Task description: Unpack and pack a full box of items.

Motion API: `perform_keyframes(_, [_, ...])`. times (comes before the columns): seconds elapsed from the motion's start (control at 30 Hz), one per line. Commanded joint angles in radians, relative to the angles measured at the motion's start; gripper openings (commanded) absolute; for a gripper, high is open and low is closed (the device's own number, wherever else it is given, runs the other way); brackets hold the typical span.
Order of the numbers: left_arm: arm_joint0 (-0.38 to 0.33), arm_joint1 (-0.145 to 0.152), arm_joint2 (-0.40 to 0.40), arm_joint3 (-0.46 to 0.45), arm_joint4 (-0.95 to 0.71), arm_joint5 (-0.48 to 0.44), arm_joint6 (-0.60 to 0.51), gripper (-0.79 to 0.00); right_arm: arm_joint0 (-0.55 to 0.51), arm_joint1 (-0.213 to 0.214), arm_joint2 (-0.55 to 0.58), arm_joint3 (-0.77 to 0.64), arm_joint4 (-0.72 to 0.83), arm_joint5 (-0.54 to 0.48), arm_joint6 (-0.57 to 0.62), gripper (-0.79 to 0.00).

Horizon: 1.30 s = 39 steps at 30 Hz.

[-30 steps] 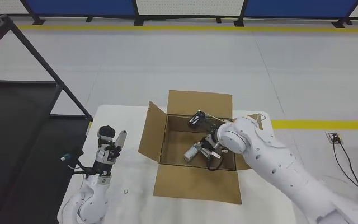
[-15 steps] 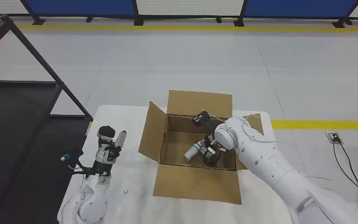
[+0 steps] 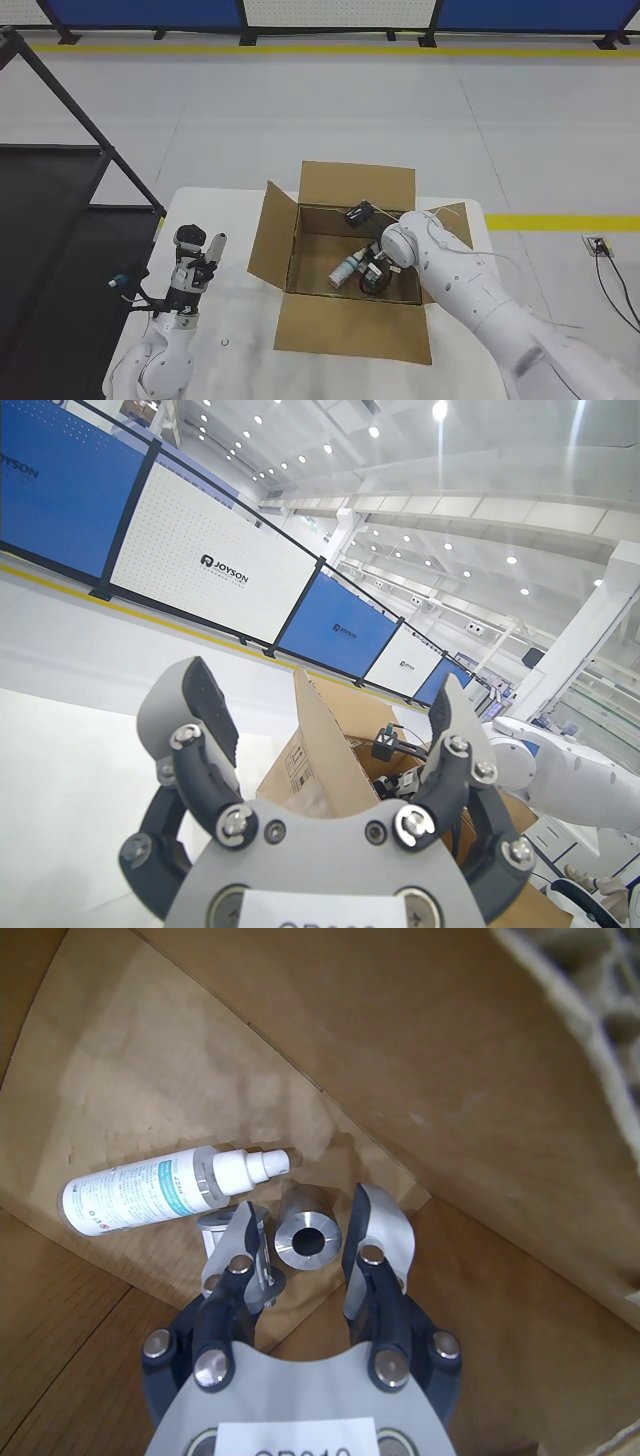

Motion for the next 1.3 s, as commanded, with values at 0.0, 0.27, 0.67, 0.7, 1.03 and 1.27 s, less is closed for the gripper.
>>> perform_keyframes(0.0, [0.000,0.000,0.000,0.000,0.000,0.000,0.000,0.000,0.000,-0.005,0.004,0.015,-0.003,-0.004,-0.005,-0.274])
perform_keyframes(0.27, [0.000,0.000,0.000,0.000,0.000,0.000,0.000,0.000,-0.003,-0.023,0.009,0.057,-0.033,-0.001,-0.005,-0.302])
perform_keyframes(0.67, [0.000,0.000,0.000,0.000,0.000,0.000,0.000,0.000,-0.012,-0.040,0.037,0.096,-0.037,-0.041,-0.013,-0.434])
perform_keyframes(0.7, [0.000,0.000,0.000,0.000,0.000,0.000,0.000,0.000,-0.013,-0.040,0.040,0.099,-0.034,-0.050,-0.014,-0.437])
perform_keyframes(1.03, [0.000,0.000,0.000,0.000,0.000,0.000,0.000,0.000,-0.012,-0.026,0.092,0.091,-0.026,-0.107,-0.029,-0.785])
perform_keyframes(1.27, [0.000,0.000,0.000,0.000,0.000,0.000,0.000,0.000,-0.041,0.037,0.176,-0.077,-0.048,-0.135,0.001,-0.785])
